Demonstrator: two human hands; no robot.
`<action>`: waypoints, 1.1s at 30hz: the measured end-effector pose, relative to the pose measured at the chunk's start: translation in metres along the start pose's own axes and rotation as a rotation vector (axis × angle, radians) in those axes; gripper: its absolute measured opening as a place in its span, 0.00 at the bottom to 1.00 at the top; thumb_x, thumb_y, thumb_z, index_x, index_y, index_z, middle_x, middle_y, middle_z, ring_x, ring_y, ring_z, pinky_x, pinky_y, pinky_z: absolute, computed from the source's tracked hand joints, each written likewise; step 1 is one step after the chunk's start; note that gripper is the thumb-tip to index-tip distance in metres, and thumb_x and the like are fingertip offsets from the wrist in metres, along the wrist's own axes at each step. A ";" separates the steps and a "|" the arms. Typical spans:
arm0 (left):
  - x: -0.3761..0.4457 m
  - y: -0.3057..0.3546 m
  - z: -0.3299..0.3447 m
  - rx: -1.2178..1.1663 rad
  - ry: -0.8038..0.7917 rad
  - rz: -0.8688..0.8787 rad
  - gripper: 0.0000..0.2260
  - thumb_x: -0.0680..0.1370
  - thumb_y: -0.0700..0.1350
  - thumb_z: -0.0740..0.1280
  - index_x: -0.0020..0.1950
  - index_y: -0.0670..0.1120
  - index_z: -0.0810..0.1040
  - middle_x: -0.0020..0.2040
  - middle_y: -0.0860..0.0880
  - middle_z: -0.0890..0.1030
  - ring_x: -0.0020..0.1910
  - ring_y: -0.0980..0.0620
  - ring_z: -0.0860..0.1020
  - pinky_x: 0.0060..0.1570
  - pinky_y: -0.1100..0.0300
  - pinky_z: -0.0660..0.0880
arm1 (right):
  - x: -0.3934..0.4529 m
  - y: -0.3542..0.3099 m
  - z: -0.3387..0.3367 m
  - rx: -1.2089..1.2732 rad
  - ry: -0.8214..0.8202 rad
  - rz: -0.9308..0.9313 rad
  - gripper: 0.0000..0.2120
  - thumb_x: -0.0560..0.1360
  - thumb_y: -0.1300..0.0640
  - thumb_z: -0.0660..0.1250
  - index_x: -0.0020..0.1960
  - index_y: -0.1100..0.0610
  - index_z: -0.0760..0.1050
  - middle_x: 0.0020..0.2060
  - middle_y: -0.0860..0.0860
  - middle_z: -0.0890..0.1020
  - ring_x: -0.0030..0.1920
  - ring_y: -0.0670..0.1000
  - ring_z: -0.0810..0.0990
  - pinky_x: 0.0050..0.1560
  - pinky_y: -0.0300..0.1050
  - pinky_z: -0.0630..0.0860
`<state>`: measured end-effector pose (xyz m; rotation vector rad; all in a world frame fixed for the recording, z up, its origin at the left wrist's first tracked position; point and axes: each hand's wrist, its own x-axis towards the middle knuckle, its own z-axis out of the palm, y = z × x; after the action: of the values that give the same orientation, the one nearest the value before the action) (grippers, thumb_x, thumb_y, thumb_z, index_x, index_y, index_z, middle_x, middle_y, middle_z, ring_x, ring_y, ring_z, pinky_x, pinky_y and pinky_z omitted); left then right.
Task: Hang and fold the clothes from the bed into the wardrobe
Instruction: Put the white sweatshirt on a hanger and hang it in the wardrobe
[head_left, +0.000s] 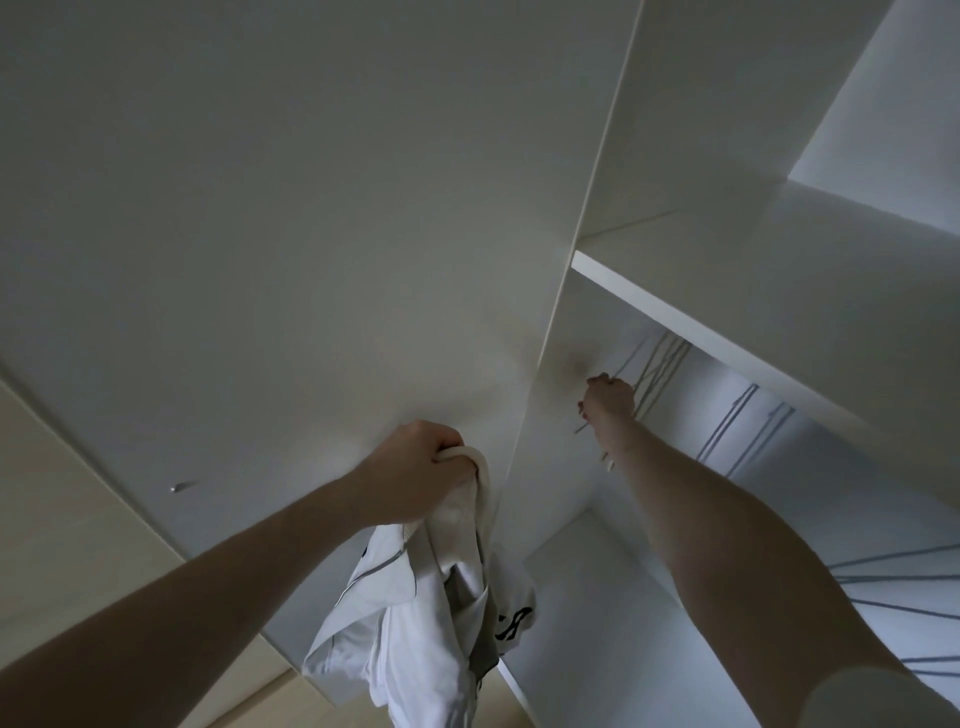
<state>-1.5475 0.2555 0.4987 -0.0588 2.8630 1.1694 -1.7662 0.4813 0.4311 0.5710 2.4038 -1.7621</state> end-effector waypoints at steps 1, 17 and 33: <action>0.000 0.000 0.000 0.007 -0.001 0.001 0.11 0.77 0.47 0.67 0.37 0.44 0.78 0.30 0.52 0.74 0.29 0.58 0.70 0.29 0.67 0.67 | -0.007 0.000 0.002 0.050 0.050 -0.013 0.18 0.87 0.56 0.53 0.65 0.67 0.74 0.63 0.62 0.78 0.48 0.58 0.78 0.56 0.57 0.81; -0.024 0.002 -0.006 0.035 -0.097 0.020 0.11 0.77 0.48 0.66 0.36 0.46 0.78 0.29 0.54 0.75 0.27 0.59 0.70 0.27 0.67 0.66 | -0.108 0.019 0.016 0.111 0.023 -0.196 0.14 0.87 0.53 0.50 0.49 0.58 0.68 0.35 0.54 0.74 0.27 0.54 0.72 0.18 0.38 0.67; -0.078 -0.035 -0.048 0.125 -0.176 0.125 0.09 0.76 0.45 0.66 0.37 0.44 0.77 0.30 0.52 0.75 0.30 0.56 0.71 0.32 0.60 0.67 | -0.267 0.114 -0.007 0.097 0.100 -0.224 0.14 0.87 0.59 0.52 0.44 0.58 0.70 0.31 0.53 0.74 0.26 0.46 0.68 0.25 0.41 0.65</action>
<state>-1.4691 0.1984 0.5134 0.2201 2.8087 0.9574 -1.4781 0.4539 0.4118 0.4222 2.5486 -1.9925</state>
